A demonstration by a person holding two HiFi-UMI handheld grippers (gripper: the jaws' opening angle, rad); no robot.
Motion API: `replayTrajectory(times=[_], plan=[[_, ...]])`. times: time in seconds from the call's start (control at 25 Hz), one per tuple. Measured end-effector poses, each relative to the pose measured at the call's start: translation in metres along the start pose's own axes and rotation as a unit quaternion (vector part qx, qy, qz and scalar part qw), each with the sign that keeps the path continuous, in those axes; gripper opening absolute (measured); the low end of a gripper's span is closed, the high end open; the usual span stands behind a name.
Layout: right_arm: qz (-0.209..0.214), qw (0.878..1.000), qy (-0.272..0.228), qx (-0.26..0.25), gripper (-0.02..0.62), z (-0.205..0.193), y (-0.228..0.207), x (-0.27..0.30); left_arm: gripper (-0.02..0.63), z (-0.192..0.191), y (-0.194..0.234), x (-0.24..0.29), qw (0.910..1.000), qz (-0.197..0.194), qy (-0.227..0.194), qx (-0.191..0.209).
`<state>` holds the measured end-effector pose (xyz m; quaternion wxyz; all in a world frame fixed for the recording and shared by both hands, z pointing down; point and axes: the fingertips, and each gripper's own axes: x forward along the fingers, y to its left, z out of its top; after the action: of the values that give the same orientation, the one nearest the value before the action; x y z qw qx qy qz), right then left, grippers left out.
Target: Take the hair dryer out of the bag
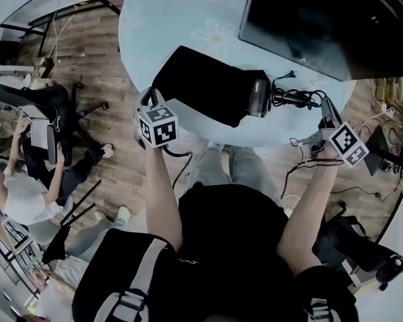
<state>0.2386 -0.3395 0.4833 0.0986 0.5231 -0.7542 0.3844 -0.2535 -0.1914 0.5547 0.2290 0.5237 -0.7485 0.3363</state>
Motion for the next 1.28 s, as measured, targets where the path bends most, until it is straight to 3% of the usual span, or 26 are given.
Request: replayTrajectory(times=[0.16, 0.28, 0.48, 0.6, 0.76, 0.88, 1.08, 1.28], plan=[[-0.029, 0.999, 0.017, 0.0, 0.029, -0.014, -0.016, -0.002, 0.035, -0.002, -0.004, 0.002, 0.9999, 0.001, 0.003, -0.015], [-0.043, 0.999, 0.02, 0.016, 0.029, -0.025, -0.028, -0.009, 0.073, -0.001, -0.007, 0.002, 1.0, 0.003, -0.002, -0.003], [-0.067, 0.997, 0.025, 0.033, 0.029, -0.049, -0.044, -0.027, 0.091, 0.031, -0.02, -0.012, 0.9976, -0.025, -0.063, 0.012], [-0.081, 0.995, 0.012, 0.061, 0.029, -0.065, -0.054, -0.045, 0.068, 0.051, -0.031, -0.019, 0.9947, -0.035, -0.094, 0.022], [-0.085, 0.989, -0.024, 0.119, 0.029, -0.085, -0.064, -0.07, 0.052, 0.06, -0.043, -0.019, 0.9925, -0.041, -0.11, 0.035], [-0.09, 0.987, -0.022, 0.13, 0.029, -0.112, -0.065, -0.09, 0.051, 0.058, -0.045, -0.021, 0.9913, -0.038, -0.116, 0.048], [-0.071, 0.988, 0.014, 0.133, 0.029, -0.165, -0.04, -0.107, 0.055, 0.053, -0.039, -0.027, 0.9891, -0.075, -0.121, 0.035], [-0.03, 0.99, 0.07, 0.121, 0.028, -0.213, 0.001, -0.112, 0.057, 0.045, -0.039, -0.042, 0.9874, -0.084, -0.125, 0.047]])
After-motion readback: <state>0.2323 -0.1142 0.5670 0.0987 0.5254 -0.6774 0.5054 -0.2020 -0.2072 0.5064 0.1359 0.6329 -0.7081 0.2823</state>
